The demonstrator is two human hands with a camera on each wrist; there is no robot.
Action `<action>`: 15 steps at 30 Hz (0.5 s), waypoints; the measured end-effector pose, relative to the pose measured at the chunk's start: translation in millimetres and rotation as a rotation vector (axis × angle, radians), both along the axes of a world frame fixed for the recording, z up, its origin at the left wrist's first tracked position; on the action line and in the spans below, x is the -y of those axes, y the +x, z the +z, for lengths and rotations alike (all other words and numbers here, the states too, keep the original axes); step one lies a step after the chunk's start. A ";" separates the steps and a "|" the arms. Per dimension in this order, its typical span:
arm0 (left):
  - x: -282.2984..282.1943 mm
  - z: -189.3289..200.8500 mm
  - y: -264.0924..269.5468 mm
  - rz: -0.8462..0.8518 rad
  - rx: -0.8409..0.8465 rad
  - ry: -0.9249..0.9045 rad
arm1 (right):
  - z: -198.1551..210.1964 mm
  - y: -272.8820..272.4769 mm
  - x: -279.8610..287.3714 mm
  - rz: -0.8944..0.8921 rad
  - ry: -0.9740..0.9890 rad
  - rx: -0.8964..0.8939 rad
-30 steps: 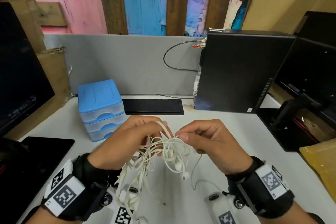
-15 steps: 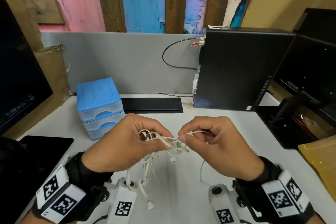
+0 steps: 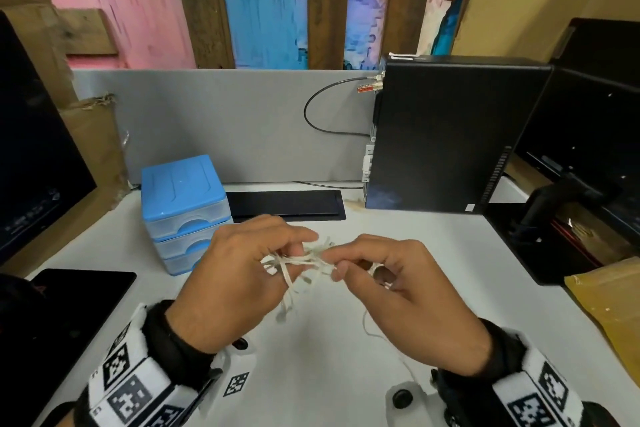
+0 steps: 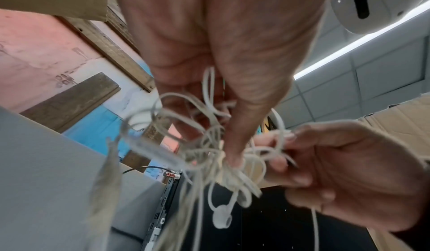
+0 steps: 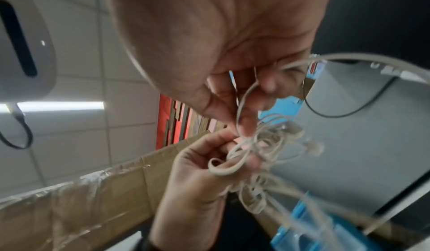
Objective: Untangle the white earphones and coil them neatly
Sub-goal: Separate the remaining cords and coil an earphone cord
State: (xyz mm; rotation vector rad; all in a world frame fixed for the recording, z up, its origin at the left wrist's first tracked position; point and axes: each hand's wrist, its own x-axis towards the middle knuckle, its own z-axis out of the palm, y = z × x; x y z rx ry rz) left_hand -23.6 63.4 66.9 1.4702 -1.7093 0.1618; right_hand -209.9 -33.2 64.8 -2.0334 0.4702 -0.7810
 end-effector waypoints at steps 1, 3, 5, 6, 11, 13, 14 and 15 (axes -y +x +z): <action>1.4 -1.9 0.9 0.028 0.025 -0.040 | 1.0 0.5 -3.3 0.004 0.044 0.027; 3.2 -5.3 1.5 0.077 0.048 -0.112 | 1.7 3.4 -9.9 -0.005 0.142 0.071; 4.0 -7.3 0.3 0.116 0.059 -0.183 | 2.1 7.2 -14.6 -0.022 0.261 0.105; 4.1 -8.2 -1.3 0.129 0.061 -0.215 | 2.0 8.8 -16.7 -0.023 0.307 0.117; 6.3 -11.2 -13.0 0.116 0.012 -0.275 | 0.7 14.1 -27.3 -0.017 0.305 0.117; 7.1 -13.3 -15.5 0.094 -0.018 -0.263 | -0.6 15.1 -28.9 -0.048 0.303 0.150; 7.5 -14.5 -16.5 0.092 -0.031 -0.254 | -1.3 15.4 -29.1 -0.069 0.298 0.173; 7.6 -15.8 -17.5 0.090 -0.045 -0.246 | -2.1 16.0 -28.9 -0.094 0.288 0.199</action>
